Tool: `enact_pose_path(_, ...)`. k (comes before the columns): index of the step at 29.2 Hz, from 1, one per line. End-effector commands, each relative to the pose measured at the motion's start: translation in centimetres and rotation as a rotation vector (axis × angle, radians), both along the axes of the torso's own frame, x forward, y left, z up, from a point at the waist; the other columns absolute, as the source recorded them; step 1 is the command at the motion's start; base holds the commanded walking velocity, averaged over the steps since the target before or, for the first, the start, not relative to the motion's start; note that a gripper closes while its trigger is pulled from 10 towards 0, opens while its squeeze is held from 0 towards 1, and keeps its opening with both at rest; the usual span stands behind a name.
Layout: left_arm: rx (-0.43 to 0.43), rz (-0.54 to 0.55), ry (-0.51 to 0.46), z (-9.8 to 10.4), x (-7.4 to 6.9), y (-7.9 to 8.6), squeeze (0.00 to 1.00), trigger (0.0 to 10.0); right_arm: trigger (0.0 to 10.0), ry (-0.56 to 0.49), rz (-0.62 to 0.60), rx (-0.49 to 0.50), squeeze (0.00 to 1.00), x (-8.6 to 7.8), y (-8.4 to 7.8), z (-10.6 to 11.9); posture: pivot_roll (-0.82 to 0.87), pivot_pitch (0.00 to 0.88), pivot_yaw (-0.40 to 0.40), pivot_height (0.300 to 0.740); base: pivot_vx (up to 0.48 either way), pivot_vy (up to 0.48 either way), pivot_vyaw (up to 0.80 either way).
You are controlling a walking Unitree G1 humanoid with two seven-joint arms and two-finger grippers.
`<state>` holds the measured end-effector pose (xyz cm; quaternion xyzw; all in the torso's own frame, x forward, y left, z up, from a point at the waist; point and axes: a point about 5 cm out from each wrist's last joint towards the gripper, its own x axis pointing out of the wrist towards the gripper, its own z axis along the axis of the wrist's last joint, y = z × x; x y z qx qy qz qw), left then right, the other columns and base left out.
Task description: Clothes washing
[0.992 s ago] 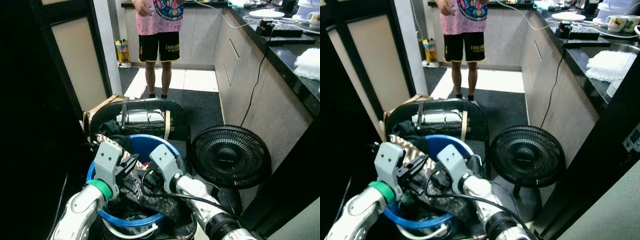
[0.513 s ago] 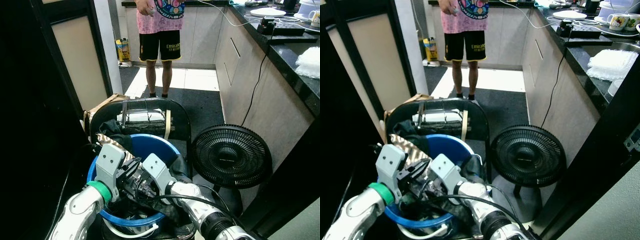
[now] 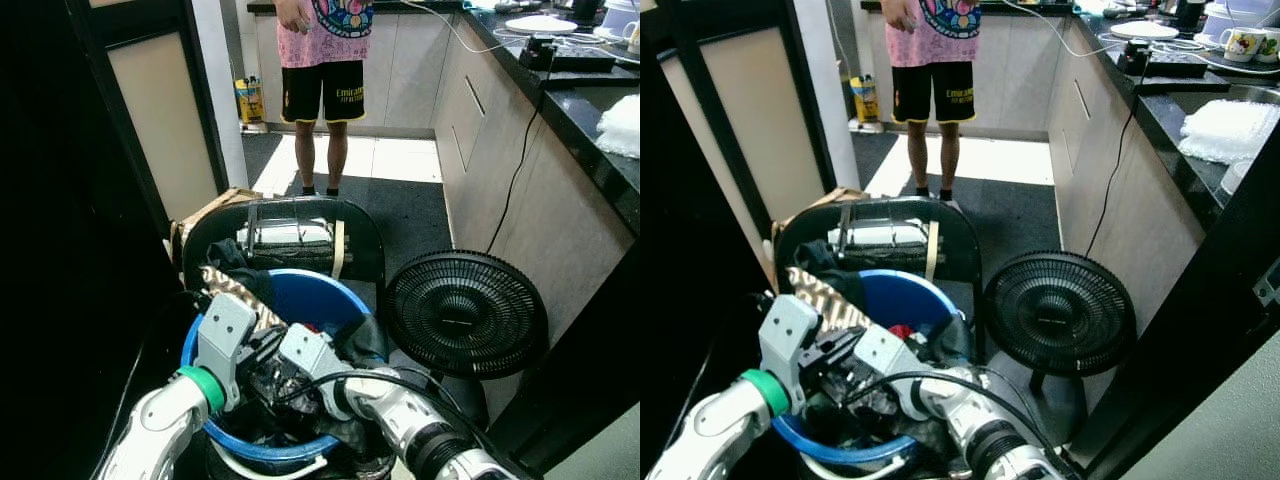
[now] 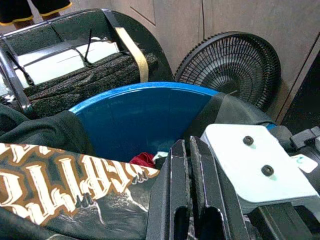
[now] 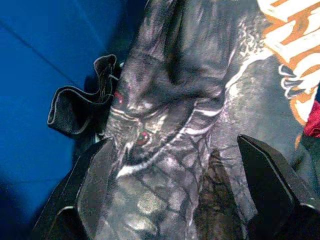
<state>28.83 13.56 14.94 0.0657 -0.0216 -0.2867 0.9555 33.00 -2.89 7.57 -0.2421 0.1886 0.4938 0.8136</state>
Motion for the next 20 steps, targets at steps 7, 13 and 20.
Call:
enact_pose_path(7, 0.005, -0.003, -0.013, 0.23, 0.14, -0.24, 0.0, 10.0, 0.2, 0.103, 0.111, -0.082, 0.0, -2.25, 0.6, -2.61, 0.06, 0.066, 0.103, 0.74, 0.0, 0.0, 0.0)
enact_pose_path(13, 0.006, -0.004, -0.017, 0.3, 0.17, -0.29, 0.0, 10.0, 0.0, 0.114, 0.123, -0.082, 0.0, -2.32, 0.56, -2.6, 0.06, 0.064, 0.103, 0.74, 0.0, 0.0, 0.0)
enact_pose_path(20, 0.009, -0.009, -0.018, 0.31, 0.21, -0.33, 0.0, 10.0, 0.0, 0.129, 0.14, -0.08, 0.0, -2.51, 0.45, -2.64, 0.06, 0.064, 0.105, 0.74, 0.0, 0.0, 0.0)
